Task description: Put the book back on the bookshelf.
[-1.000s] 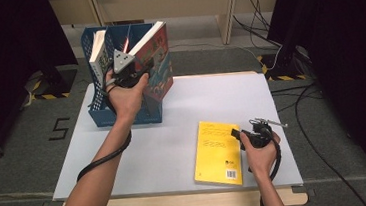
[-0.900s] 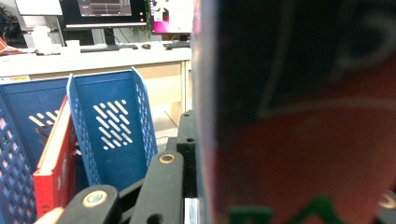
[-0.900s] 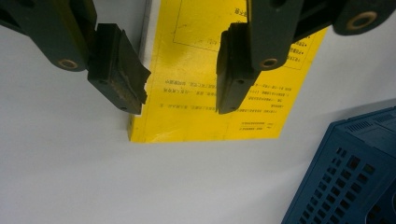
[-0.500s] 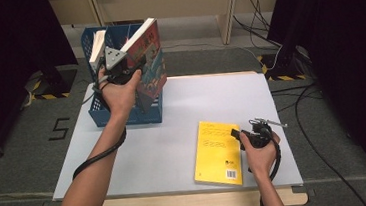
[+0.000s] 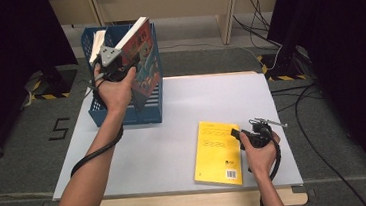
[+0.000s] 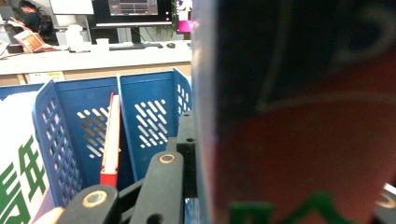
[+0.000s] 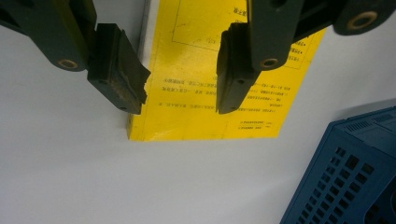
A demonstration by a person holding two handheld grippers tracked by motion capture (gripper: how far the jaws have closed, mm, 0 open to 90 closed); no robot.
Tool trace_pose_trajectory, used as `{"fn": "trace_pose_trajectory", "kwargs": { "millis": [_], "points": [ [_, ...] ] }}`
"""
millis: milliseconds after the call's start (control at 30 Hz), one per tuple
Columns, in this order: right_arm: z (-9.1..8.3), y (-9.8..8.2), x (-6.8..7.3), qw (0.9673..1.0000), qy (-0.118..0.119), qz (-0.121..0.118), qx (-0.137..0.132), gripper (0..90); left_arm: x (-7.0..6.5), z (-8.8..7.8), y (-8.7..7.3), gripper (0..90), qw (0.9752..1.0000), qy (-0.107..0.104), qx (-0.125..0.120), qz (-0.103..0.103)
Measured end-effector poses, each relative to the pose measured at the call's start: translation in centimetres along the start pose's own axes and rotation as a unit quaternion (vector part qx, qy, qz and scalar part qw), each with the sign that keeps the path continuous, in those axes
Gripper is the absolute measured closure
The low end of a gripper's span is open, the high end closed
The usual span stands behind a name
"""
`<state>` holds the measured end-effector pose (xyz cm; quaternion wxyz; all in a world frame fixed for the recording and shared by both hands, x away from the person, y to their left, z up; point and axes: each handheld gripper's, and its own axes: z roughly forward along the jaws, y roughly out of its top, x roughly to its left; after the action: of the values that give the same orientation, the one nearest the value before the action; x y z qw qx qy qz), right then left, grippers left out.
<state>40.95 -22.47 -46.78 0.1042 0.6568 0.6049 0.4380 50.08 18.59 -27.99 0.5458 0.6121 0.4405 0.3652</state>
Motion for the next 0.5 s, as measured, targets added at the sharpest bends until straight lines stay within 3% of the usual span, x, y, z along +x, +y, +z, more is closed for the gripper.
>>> {"fn": "trace_pose_trajectory", "kwargs": {
  "millis": [500],
  "points": [
    [0.0,0.0,0.0,1.0,0.002,0.001,0.0,51.8,0.4,1.2,-0.4,74.1,0.9997,0.023,0.004,0.002]
  ]
}}
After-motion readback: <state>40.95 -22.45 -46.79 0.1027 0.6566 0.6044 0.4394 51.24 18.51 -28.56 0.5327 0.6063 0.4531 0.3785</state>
